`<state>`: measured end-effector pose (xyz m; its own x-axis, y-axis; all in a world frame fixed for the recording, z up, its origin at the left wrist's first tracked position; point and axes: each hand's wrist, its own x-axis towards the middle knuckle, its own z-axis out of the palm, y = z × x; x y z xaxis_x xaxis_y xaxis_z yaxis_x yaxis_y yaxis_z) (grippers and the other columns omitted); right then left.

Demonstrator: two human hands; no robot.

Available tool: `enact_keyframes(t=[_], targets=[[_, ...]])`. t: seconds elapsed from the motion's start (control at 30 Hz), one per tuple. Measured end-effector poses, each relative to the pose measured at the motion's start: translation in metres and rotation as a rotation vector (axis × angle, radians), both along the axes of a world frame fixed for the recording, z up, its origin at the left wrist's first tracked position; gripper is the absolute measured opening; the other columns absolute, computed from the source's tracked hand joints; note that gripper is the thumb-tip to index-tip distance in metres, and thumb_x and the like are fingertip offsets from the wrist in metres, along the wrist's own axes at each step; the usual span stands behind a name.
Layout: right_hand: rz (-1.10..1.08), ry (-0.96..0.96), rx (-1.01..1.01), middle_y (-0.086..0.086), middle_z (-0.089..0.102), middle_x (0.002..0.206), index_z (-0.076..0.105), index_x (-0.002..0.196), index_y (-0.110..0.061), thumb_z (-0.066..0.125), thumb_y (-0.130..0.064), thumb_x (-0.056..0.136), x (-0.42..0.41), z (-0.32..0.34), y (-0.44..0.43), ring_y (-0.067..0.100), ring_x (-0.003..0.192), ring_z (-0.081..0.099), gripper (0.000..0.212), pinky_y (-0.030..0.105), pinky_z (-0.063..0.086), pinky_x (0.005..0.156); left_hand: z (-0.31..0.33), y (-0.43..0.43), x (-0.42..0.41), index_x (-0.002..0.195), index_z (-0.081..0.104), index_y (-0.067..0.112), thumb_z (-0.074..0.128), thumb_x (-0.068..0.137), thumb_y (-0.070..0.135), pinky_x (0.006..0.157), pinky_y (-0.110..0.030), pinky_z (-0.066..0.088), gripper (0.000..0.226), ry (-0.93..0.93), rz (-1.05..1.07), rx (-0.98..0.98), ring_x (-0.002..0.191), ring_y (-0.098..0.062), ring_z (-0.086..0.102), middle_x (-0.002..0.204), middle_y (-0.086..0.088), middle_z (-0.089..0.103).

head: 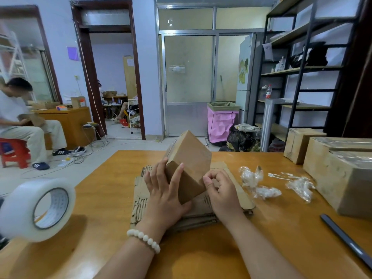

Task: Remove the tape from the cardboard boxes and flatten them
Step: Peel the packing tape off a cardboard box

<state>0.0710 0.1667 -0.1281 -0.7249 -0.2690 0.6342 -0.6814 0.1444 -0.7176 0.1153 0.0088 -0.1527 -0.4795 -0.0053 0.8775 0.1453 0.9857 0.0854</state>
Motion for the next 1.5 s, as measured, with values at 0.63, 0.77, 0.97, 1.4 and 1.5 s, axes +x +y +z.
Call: enact_keyframes(t=[0.63,0.77,0.97,1.4,1.5], targets=[[0.497,-1.049,-1.072,0.012,0.072,0.089,0.048,0.087,-0.009,0.030,-0.021,0.104,-0.007,0.020,0.012,0.021,0.081,0.071,0.028,0.047,0.056,0.081,0.005,-0.008,0.005,0.131,0.000,0.055,0.089,0.059,0.034,0.115,-0.059,0.022,0.116,-0.156,-0.058,0.747,0.143,-0.028,0.007,0.153,-0.003,0.004],[0.283,-0.795,-0.553,0.005,0.066,0.100,0.055,0.106,-0.012,0.054,-0.046,0.082,-0.001,0.011,0.002,0.018,0.096,0.063,0.041,0.038,0.052,0.088,0.001,-0.004,0.008,0.130,-0.010,0.059,0.090,0.060,0.034,0.117,-0.053,0.020,0.124,-0.267,-0.122,0.484,0.144,-0.026,0.003,0.149,0.009,-0.004],[0.282,-0.764,-0.499,-0.001,0.068,0.079,0.062,0.085,-0.013,0.063,-0.025,0.084,0.000,0.006,-0.005,0.019,0.083,0.062,0.012,0.036,0.052,0.079,0.001,0.002,0.009,0.136,-0.002,0.053,0.069,0.054,0.064,0.110,-0.047,0.026,0.109,-0.206,-0.141,0.421,0.136,-0.009,0.008,0.146,0.012,0.004],[0.182,-0.178,-0.053,-0.013,0.051,0.122,0.062,0.091,-0.026,0.053,-0.027,0.096,0.007,-0.002,-0.003,-0.019,0.107,0.044,0.011,0.003,0.039,0.084,0.003,-0.001,0.008,0.146,0.002,0.042,0.089,0.062,0.037,0.109,-0.048,0.035,0.120,-0.288,-0.181,0.747,0.137,-0.019,0.023,0.149,0.001,0.016],[0.319,-0.244,-0.052,-0.016,0.056,0.120,0.066,0.108,-0.030,0.044,-0.030,0.099,0.006,-0.007,-0.005,-0.005,0.114,0.050,0.023,0.017,0.045,0.095,0.004,-0.001,0.007,0.146,0.005,0.040,0.089,0.063,0.033,0.111,-0.041,0.028,0.119,-0.237,-0.162,0.790,0.139,-0.019,0.021,0.149,-0.003,0.017]])
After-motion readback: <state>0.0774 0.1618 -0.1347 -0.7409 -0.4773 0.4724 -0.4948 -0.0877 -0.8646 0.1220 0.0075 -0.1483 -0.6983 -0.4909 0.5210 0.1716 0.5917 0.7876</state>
